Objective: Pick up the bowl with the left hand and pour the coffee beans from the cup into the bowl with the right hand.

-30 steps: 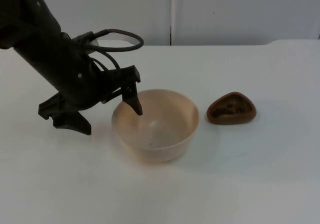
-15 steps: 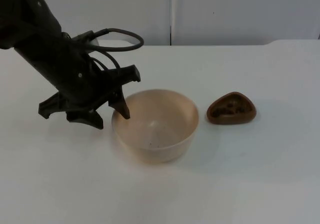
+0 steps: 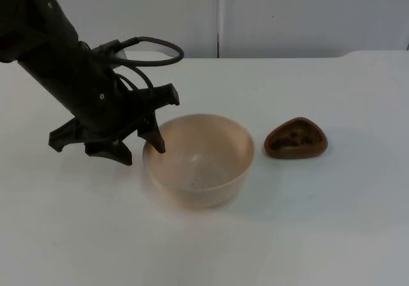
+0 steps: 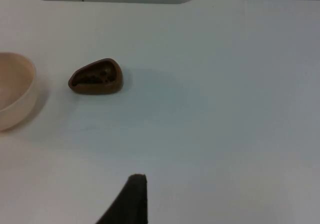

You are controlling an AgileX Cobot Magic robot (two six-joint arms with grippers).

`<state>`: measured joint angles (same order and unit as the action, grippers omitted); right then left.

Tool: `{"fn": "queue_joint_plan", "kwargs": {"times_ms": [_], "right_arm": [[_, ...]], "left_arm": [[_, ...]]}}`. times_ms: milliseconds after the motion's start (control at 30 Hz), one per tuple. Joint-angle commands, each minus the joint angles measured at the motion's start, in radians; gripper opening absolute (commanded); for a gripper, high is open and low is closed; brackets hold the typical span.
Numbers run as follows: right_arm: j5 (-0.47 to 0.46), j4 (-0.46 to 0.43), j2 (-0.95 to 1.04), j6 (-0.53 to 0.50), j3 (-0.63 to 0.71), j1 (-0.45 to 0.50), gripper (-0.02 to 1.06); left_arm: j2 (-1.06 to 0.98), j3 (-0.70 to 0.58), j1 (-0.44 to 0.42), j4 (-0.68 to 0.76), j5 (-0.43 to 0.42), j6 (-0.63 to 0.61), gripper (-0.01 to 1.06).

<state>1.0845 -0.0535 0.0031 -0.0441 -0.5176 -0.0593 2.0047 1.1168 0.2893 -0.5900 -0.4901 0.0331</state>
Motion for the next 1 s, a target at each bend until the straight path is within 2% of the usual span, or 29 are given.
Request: {"fn": "queue_joint_plan", "kwargs": {"times_ms": [0, 300, 433, 567, 600, 767, 967], "right_arm": [[-0.006, 0.007, -0.003, -0.008, 0.002, 0.006, 1.05], [-0.006, 0.007, -0.003, -0.012, 0.002, 0.006, 1.05], [-0.006, 0.007, -0.003, -0.016, 0.002, 0.006, 1.05], [-0.006, 0.007, -0.003, -0.016, 0.002, 0.006, 1.05], [-0.006, 0.007, -0.003, -0.016, 0.002, 0.006, 1.05], [-0.006, 0.007, -0.003, -0.02, 0.002, 0.006, 1.05], [-0.006, 0.007, -0.003, -0.02, 0.002, 0.006, 1.05]], "left_arm": [[0.0, 0.004, 0.005, 0.008, -0.005, 0.002, 0.5], [0.0, 0.004, 0.005, 0.026, -0.005, 0.009, 0.5], [0.0, 0.004, 0.005, 0.026, -0.008, 0.011, 0.42], [0.0, 0.004, 0.005, 0.026, -0.008, 0.014, 0.23], [0.0, 0.004, 0.005, 0.026, -0.008, 0.014, 0.23], [0.0, 0.004, 0.005, 0.026, -0.008, 0.014, 0.0], [0.0, 0.004, 0.005, 0.026, -0.018, 0.014, 0.0]]}}
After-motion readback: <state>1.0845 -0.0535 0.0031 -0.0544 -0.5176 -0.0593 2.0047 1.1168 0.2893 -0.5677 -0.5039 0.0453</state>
